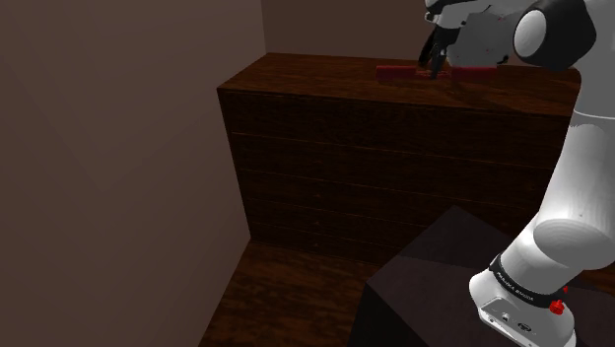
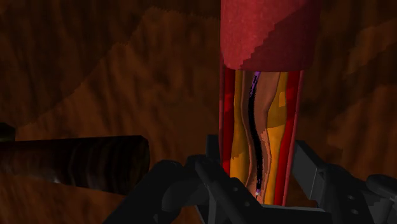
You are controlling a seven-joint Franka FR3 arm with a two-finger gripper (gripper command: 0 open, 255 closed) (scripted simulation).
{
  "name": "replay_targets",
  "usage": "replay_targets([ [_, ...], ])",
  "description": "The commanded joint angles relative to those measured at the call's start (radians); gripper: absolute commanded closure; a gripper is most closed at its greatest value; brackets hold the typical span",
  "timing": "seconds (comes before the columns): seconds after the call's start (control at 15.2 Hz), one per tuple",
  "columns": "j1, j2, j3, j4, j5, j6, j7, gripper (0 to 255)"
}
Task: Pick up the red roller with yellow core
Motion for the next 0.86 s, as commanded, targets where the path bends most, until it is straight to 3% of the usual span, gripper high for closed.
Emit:
replay_targets([
  [0.0, -0.003, 0.001, -0.001, 0.026, 0.0, -0.024, 0.0, 255],
  [0.79, -0.041, 0.036, -0.003, 0.211, 0.023, -0.178, -0.007, 255],
])
